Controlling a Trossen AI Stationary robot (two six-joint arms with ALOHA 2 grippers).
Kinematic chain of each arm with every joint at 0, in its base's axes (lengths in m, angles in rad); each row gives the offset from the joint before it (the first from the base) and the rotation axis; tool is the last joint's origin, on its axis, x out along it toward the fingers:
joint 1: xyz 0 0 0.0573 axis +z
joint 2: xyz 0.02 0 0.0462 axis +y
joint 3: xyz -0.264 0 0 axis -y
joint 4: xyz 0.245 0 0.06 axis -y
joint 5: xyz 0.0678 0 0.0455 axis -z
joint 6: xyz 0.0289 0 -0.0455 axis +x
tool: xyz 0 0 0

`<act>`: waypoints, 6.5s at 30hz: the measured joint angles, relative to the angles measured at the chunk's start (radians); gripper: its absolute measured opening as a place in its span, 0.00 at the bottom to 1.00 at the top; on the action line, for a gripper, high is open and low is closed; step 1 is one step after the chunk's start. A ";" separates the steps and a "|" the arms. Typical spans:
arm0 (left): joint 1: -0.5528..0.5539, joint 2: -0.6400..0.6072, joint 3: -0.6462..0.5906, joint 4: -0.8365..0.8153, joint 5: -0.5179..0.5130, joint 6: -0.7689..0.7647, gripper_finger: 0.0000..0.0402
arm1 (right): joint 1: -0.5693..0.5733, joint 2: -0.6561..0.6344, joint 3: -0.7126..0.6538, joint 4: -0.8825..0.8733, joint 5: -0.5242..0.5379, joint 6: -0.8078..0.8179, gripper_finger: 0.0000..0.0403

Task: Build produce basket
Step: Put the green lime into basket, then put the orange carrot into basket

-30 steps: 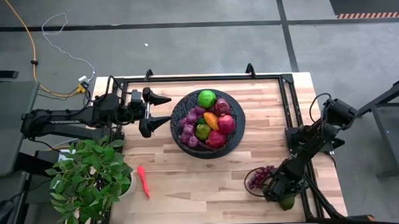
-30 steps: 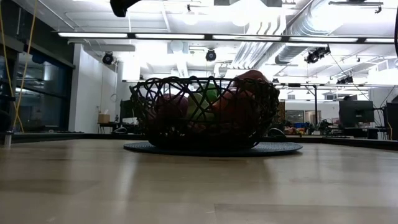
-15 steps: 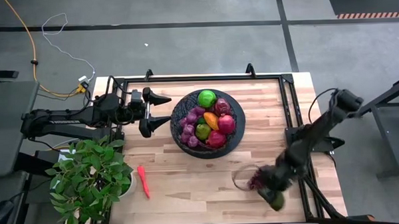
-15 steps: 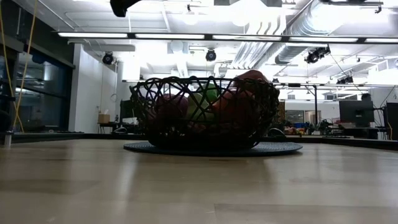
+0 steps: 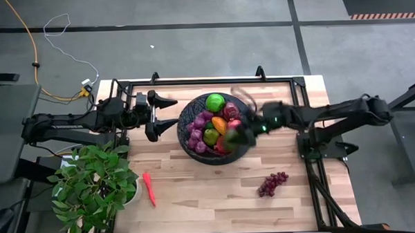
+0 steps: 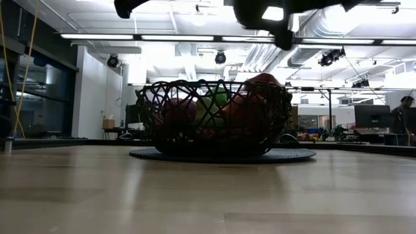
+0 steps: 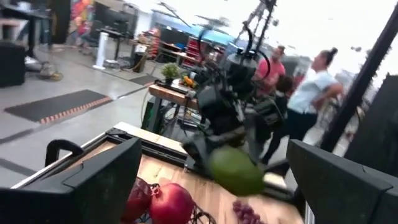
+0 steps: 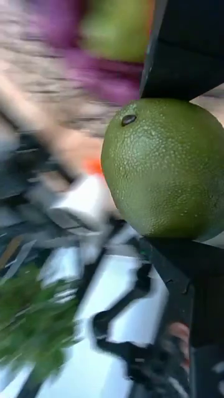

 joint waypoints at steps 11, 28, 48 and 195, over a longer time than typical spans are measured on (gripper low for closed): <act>0.000 -0.001 0.083 0.001 0.049 -0.142 0.97 | -0.181 0.026 0.259 -0.087 0.019 -0.539 0.70; 0.000 -0.001 0.100 0.000 0.033 -0.128 0.97 | -0.171 0.024 0.376 -0.169 0.110 -0.720 0.70; 0.000 -0.001 0.100 -0.004 0.023 -0.110 0.97 | -0.172 0.159 0.398 -0.132 0.156 -0.597 0.70; -0.217 0.654 0.364 -1.373 0.354 0.374 0.96 | -0.169 -0.042 0.052 0.067 0.155 -0.625 0.96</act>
